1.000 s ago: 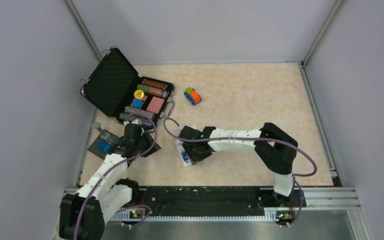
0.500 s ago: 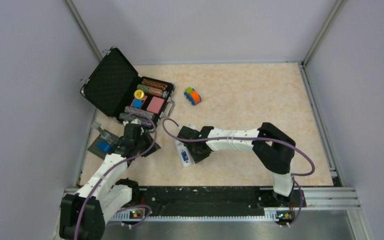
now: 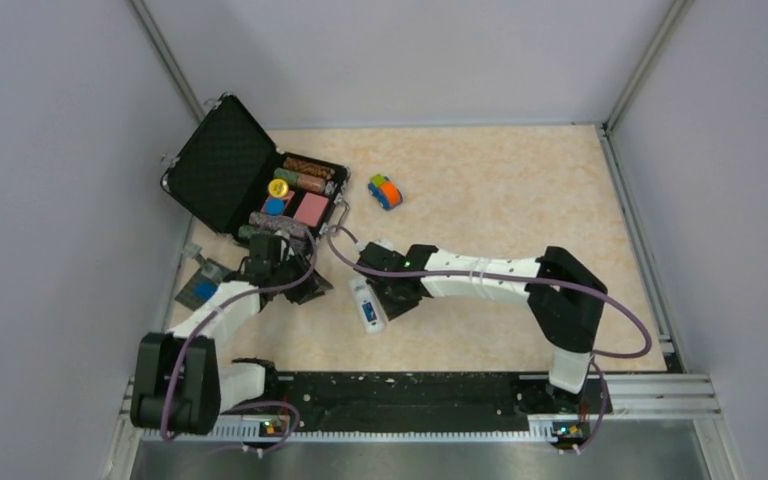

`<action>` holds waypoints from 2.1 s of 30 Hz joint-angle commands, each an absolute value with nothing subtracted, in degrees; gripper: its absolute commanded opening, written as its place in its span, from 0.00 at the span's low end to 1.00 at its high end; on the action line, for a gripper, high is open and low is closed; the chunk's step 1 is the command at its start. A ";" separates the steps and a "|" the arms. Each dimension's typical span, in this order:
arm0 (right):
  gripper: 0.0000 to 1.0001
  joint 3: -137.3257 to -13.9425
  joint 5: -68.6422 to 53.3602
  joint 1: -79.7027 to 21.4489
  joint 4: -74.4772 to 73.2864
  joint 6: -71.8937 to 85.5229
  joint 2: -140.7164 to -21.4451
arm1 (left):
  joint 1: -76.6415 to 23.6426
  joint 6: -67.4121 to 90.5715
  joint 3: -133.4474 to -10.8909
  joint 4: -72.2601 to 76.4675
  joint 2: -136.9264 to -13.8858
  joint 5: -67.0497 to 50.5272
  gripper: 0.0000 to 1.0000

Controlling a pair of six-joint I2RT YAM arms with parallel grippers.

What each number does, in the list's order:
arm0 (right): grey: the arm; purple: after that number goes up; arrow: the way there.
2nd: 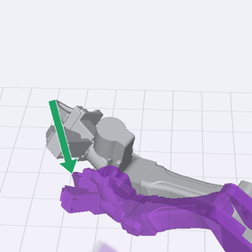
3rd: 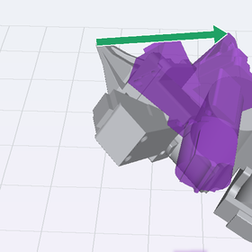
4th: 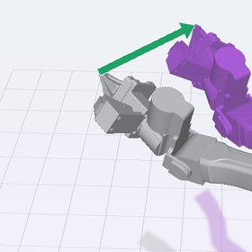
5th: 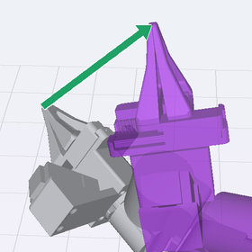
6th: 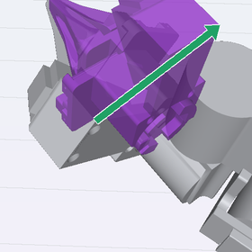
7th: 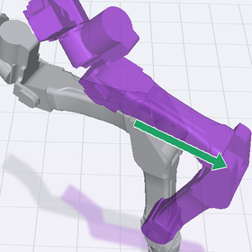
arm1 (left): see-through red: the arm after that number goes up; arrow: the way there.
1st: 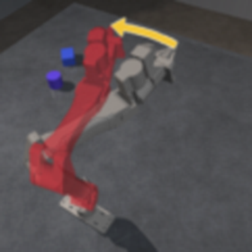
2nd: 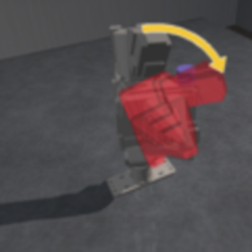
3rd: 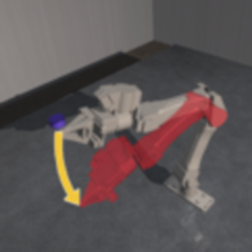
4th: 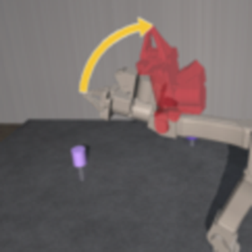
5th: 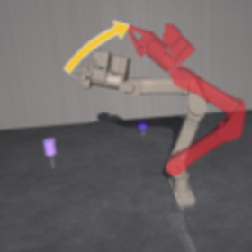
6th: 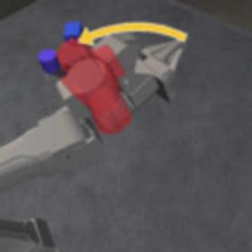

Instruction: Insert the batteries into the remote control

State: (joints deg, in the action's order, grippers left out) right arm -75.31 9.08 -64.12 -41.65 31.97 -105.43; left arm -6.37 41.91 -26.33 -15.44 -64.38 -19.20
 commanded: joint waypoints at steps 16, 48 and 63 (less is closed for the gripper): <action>0.09 -71.56 -9.00 -71.15 -24.04 21.21 -106.79 | -5.36 43.64 -43.12 -2.43 -89.52 -30.97 0.30; 0.05 -68.95 -1.97 -67.68 -29.55 16.43 -98.93 | -4.66 42.37 -41.97 -6.42 -86.84 -27.83 0.30; 0.06 -90.58 2.68 -65.31 -54.42 9.29 -110.94 | 2.14 40.34 -47.05 -15.91 -80.11 -27.09 0.30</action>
State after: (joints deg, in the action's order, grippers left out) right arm -85.80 0.60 -65.73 -45.54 11.88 -106.67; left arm -0.19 41.80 -44.01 -13.74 -84.23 -27.18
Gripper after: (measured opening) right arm 0.259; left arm 0.297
